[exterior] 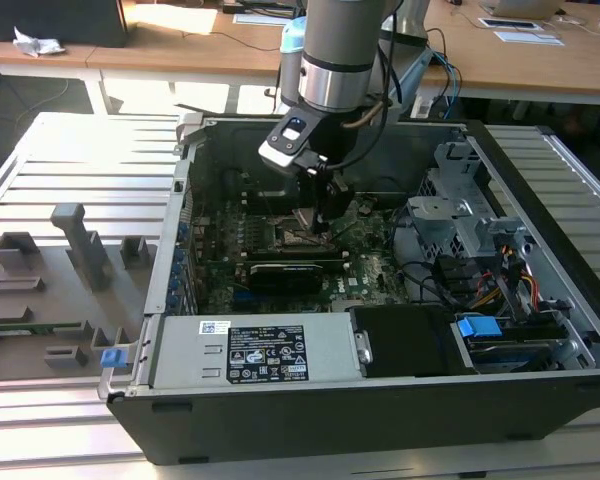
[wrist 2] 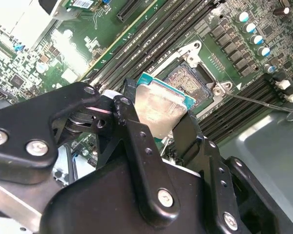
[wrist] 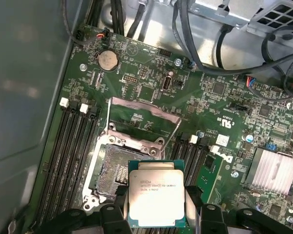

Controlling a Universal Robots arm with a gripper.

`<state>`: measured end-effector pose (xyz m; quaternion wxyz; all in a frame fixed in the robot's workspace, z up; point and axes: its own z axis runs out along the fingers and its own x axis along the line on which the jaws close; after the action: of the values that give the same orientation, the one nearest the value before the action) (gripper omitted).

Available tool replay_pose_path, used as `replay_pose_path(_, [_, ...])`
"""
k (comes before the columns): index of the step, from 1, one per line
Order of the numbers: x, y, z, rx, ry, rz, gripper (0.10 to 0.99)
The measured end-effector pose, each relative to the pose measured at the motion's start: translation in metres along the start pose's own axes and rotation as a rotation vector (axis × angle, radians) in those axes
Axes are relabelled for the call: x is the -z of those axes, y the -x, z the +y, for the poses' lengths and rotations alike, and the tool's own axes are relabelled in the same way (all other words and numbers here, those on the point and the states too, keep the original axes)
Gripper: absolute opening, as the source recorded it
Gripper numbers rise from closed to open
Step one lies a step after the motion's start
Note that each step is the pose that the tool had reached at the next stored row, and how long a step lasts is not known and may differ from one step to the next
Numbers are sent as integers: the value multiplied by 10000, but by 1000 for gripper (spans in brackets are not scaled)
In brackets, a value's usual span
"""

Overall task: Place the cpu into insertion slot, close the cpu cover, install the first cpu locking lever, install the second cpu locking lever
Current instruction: 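Place the cpu into insertion slot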

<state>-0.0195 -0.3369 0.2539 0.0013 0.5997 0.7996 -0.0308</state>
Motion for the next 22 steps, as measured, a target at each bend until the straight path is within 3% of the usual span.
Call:
replay_pose_path(6, [-6,0,0,-708,-40,-6,545])
replay_pose_path(15, [-16,-1,1,-2460,-120,46,545])
replay_pose_path(18, [-18,-1,2,-2780,-135,51,545])
replay_pose_path(22, [-17,0,3,-2781,-136,49,545])
